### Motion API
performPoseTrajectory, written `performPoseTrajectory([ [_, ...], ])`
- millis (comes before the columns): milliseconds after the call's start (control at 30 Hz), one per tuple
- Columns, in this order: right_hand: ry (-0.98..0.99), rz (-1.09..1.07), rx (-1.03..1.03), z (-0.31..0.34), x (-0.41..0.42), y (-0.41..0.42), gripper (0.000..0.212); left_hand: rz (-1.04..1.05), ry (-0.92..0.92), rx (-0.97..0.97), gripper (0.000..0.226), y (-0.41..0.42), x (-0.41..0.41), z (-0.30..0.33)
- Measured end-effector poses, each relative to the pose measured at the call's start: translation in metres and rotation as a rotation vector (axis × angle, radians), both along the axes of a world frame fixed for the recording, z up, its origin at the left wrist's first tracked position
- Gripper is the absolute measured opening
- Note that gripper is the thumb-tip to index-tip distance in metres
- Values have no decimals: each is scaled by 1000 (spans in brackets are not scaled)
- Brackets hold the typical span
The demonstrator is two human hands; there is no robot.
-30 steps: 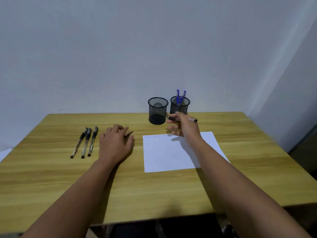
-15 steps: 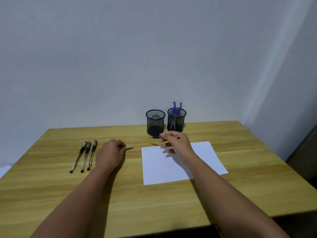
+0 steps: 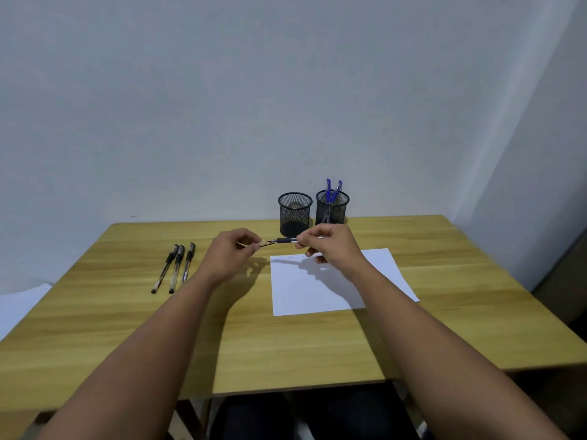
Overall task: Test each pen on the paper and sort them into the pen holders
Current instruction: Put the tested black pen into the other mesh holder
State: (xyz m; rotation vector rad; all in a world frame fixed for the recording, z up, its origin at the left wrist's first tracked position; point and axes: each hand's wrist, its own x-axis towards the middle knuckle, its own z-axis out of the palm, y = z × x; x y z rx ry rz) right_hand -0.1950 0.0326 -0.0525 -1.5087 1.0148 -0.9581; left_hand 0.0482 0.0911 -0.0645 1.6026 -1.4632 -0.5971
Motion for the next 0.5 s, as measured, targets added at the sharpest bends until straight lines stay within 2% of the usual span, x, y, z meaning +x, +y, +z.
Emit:
performPoseTrajectory([
  [233,14,-7,-32,6,-7,7,10,-35,17,-22,7,8,-10,15],
  [400,2,51,45,5,-6,7,6,-20,484,-12,18,7,-31,33],
  [500,-66,26,52,6,2,5,7,37,537,-33,18,-3,-43,40],
])
